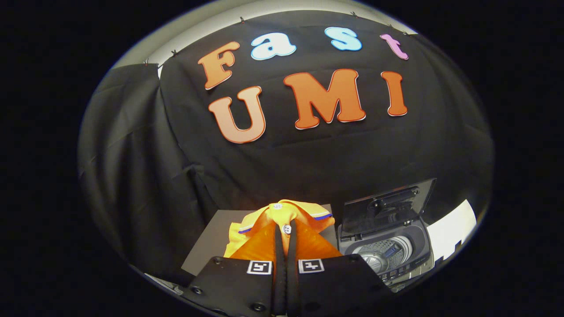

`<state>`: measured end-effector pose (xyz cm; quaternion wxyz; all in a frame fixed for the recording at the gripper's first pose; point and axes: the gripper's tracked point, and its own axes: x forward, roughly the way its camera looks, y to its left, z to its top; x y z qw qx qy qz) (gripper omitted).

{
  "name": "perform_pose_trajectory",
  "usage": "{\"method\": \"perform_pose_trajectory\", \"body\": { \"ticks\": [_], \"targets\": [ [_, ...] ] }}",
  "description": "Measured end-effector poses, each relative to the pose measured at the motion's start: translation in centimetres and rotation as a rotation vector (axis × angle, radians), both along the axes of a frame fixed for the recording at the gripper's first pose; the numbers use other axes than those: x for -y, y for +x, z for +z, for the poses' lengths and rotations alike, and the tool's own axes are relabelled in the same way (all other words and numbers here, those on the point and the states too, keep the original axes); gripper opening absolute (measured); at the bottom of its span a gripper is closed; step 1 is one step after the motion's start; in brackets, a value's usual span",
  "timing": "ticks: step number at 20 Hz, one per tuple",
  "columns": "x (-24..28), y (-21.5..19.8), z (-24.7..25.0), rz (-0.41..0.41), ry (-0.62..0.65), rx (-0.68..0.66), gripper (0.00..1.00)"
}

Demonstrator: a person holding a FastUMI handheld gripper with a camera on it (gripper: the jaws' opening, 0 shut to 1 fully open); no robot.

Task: Put the clothes into the washing machine and then close the washing machine lid.

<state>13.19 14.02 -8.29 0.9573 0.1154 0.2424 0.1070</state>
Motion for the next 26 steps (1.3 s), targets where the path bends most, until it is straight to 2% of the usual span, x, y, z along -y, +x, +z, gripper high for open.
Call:
{"method": "perform_pose_trajectory", "body": {
  "ticks": [6,15,22,26],
  "targets": [
    [6.0,-0.5,4.1,0.002,0.032,0.088,0.08],
    [16.1,0.2,10.1,-0.014,0.015,0.207,0.08],
    [23.5,1.3,11.5,-0.043,0.021,0.247,0.08],
    [25.5,1.8,11.1,-0.027,0.022,0.252,0.08]
  ]
}}
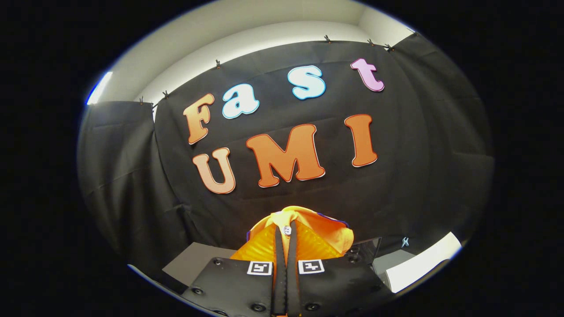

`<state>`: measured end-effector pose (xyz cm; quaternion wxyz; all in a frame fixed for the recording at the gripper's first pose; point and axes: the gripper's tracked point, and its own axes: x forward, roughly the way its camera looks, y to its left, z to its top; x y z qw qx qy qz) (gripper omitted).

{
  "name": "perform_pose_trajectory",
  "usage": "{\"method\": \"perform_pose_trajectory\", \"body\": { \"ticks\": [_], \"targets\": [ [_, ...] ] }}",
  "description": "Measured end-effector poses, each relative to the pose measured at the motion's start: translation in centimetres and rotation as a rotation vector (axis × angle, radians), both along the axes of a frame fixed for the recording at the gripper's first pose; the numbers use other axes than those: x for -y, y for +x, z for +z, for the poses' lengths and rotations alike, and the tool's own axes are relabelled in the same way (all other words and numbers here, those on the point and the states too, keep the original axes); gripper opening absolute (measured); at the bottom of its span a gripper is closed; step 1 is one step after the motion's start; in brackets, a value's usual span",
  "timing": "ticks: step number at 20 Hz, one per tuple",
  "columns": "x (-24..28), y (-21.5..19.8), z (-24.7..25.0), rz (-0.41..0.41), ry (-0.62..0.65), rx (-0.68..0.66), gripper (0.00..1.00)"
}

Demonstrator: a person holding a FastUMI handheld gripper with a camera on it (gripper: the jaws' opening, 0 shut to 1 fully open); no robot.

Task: Put the clothes into the washing machine and then close the washing machine lid.

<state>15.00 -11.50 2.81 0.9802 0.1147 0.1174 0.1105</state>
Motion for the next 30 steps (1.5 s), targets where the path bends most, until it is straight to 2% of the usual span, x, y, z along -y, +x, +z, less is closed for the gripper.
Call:
{"method": "perform_pose_trajectory", "body": {
  "ticks": [8,15,21,24,30],
  "targets": [
    [1.1,2.2,-4.2,0.039,-0.014,-0.052,0.08],
    [3.8,3.3,-3.8,0.012,0.005,-0.032,0.08],
    [3.4,4.3,-4.0,0.023,0.019,-0.023,0.08],
    [2.9,4.6,-7.2,0.029,0.006,-0.060,0.08],
    [2.4,4.4,-17.7,0.030,-0.021,-0.204,0.08]
  ]
}}
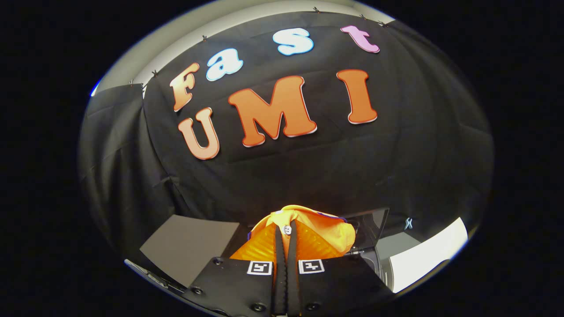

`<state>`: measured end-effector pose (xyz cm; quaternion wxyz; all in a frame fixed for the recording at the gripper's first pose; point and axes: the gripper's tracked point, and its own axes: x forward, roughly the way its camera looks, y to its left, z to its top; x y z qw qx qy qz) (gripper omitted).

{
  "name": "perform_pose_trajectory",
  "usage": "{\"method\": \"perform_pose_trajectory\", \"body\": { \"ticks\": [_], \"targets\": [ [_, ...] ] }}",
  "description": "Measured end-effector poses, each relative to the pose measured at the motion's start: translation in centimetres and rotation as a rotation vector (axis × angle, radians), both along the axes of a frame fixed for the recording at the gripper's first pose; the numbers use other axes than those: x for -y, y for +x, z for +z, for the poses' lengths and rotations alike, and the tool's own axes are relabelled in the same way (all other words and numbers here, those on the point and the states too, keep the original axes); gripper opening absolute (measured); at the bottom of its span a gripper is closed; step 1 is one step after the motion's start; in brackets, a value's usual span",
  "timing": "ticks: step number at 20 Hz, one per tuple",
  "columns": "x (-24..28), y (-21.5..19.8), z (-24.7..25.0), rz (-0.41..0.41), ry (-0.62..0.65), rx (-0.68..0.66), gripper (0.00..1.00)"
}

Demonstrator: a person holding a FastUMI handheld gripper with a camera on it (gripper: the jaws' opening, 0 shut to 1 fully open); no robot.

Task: Put the clothes into the washing machine and then close the washing machine lid.

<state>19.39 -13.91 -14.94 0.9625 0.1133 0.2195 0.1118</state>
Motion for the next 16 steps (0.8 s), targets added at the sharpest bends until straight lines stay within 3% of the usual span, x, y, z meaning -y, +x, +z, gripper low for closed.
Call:
{"method": "perform_pose_trajectory", "body": {
  "ticks": [16],
  "targets": [
    [0.4,-2.1,-28.8,-0.036,-0.067,-0.425,0.09]
  ]
}}
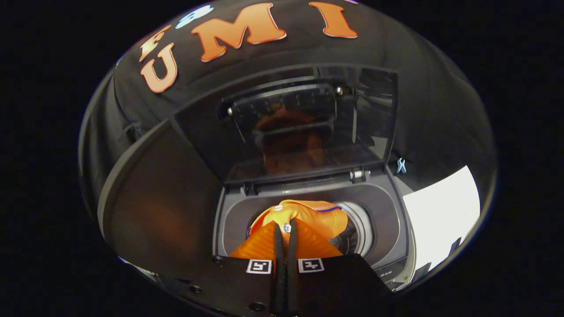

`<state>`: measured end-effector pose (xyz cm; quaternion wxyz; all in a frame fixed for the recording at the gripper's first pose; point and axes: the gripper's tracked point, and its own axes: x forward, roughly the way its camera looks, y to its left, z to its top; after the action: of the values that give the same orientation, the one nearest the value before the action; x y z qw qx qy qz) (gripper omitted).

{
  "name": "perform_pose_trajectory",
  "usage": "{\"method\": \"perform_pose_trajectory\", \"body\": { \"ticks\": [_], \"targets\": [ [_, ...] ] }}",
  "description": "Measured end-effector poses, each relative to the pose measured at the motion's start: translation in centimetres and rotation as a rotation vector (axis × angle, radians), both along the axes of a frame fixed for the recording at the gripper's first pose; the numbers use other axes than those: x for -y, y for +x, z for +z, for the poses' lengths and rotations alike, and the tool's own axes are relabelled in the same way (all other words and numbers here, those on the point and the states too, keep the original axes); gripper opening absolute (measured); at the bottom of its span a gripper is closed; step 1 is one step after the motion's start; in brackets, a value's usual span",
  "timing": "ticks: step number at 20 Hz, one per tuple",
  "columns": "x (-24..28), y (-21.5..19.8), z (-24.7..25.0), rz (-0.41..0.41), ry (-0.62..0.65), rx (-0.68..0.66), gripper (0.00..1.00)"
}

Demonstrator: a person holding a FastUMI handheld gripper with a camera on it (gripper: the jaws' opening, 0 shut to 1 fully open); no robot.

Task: Put the clothes into the washing machine and then close the washing machine lid.

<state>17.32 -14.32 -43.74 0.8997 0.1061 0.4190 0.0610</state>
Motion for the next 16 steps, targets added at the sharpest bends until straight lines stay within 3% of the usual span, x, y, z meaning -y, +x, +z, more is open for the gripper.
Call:
{"method": "perform_pose_trajectory", "body": {
  "ticks": [11,16],
  "targets": [
    [0.7,-0.4,-10.3,-0.018,-0.075,-0.165,0.09],
    [0.5,-1.0,-11.4,-0.049,-0.062,-0.201,0.71]
  ]
}}
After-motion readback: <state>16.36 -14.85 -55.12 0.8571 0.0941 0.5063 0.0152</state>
